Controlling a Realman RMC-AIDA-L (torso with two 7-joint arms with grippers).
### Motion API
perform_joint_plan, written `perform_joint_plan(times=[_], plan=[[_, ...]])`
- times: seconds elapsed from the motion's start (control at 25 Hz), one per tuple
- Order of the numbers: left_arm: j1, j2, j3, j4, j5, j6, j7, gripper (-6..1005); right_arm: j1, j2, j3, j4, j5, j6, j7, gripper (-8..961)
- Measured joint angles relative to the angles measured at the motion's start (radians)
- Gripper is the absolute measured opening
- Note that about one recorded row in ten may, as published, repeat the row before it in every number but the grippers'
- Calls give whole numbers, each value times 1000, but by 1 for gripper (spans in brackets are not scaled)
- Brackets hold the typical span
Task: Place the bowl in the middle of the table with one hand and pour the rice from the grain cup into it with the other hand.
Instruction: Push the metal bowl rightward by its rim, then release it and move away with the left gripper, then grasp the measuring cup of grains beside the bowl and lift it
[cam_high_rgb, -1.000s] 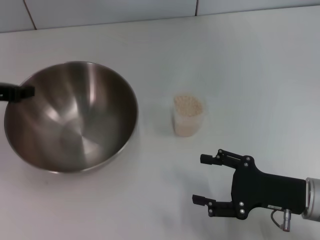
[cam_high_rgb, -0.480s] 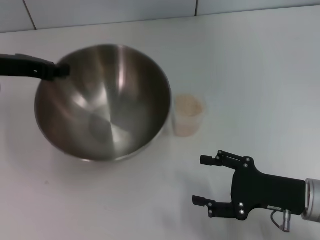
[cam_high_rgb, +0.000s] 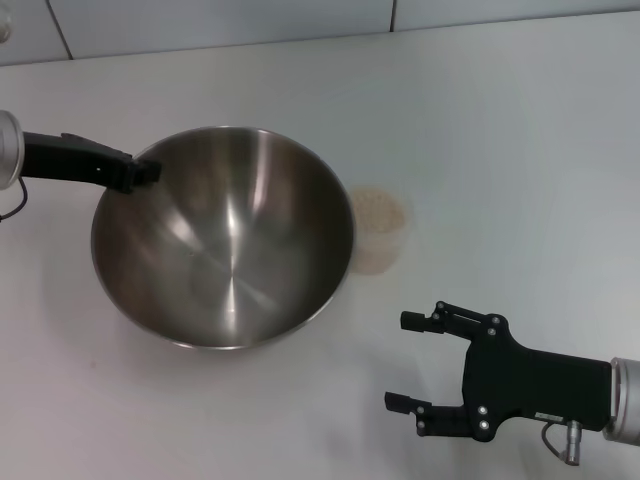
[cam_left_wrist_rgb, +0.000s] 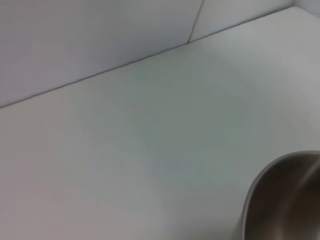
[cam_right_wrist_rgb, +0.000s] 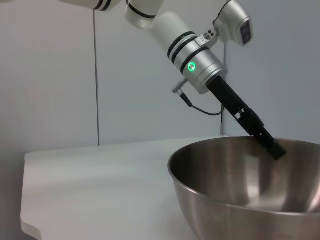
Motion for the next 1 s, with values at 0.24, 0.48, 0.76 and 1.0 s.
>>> perform_joint_plan(times=[0.24, 0.48, 0.76, 1.0], plan=[[9, -2, 8, 15, -47, 3, 50, 105, 5, 0, 4, 10, 0, 0, 0, 813], [183, -4, 18, 286, -232, 109, 288, 202, 5, 0, 50, 41, 15, 1, 1, 812], [442, 14, -41, 399, -543, 371, 651, 465, 9, 7, 349, 179, 55, 50, -14, 812], [488, 40, -158, 196, -598, 482, 834, 737, 83, 9, 503, 300, 80, 154, -99, 812]])
